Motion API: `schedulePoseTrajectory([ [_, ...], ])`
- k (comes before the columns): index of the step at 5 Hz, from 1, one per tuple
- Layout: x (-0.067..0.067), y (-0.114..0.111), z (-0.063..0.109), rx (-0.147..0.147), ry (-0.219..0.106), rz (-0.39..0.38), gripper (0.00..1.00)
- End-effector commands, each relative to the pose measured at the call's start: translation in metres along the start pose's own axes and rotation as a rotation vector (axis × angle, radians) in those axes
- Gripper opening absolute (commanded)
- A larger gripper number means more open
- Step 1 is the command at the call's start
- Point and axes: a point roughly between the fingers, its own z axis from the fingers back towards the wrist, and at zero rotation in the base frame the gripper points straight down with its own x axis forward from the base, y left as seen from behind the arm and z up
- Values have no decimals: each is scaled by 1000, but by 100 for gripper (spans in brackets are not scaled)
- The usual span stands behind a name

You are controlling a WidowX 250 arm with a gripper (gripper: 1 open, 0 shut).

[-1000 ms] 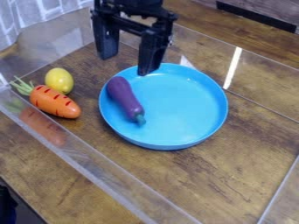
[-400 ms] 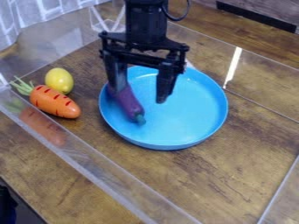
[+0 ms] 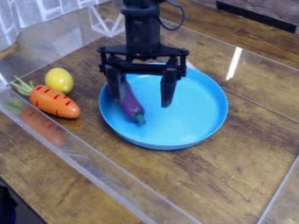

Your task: Remove the purple eggplant from the blue tray and put it on the table

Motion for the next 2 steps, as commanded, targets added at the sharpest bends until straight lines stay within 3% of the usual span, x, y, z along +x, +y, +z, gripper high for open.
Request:
schedulePoseTrajectory([
  [1, 12, 5, 5, -21, -49, 89, 100],
  [2, 18, 6, 0, -20, -63, 140, 100],
])
